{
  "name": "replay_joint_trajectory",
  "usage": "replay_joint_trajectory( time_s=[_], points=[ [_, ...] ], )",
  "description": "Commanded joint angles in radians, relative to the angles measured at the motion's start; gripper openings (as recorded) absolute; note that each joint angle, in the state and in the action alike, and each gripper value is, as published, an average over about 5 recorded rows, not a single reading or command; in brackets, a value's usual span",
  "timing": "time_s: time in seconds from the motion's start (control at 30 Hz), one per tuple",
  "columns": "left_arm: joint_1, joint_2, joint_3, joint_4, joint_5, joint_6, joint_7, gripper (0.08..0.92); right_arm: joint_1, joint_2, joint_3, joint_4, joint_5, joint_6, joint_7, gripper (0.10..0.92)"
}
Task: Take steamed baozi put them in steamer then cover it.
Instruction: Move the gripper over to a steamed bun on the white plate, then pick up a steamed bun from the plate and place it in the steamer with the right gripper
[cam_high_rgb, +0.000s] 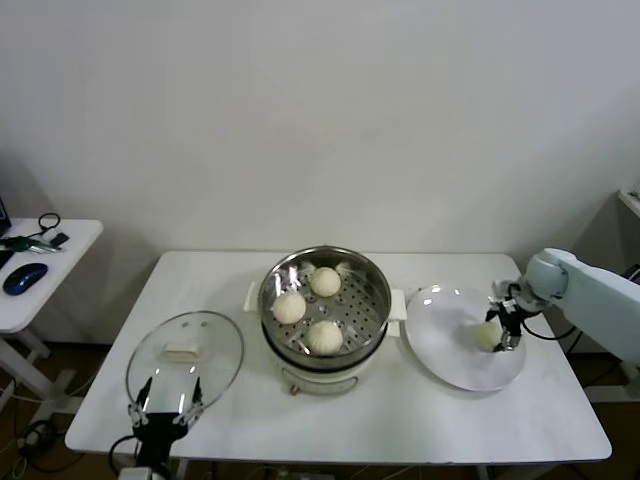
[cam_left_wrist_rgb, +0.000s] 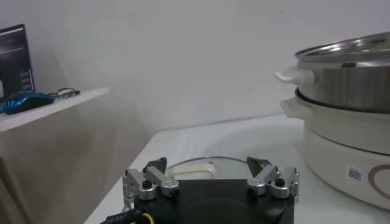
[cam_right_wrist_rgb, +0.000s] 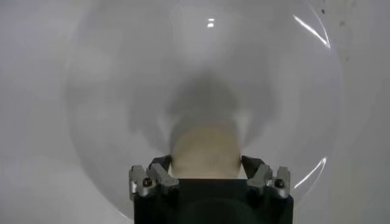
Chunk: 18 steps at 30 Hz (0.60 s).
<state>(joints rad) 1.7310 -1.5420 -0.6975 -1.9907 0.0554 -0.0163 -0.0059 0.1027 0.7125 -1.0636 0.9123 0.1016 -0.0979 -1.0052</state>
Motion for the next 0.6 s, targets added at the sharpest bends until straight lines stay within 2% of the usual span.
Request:
replay_joint_trajectory(
  time_s=[0.03,0.3,0.47,0.6],
  points=[
    [0.001,-0.001,0.0,-0.001,0.0,0.001,0.0,0.823,-0.011,0.002,0.023,-0.002,-0.01,0.0,-0.002,0.755],
    [-0.003,-0.001,0.0,-0.006,-0.001,0.002,-0.001,0.823,0.231,-0.062,-0.191,0.14,0.102,-0.005,-0.028,0.73],
    [-0.004,-0.002,0.0,-0.013,-0.003,0.004,0.0,0.823,0.61,-0.054,-0.537,0.31,0.303,-0.02,-0.025,0.721],
    [0.0,-0.001,0.002,-0.018,-0.004,0.003,0.0,0.823,0.912,0.021,-0.755,0.455,0.453,-0.038,-0.029,0.721]
  ],
)
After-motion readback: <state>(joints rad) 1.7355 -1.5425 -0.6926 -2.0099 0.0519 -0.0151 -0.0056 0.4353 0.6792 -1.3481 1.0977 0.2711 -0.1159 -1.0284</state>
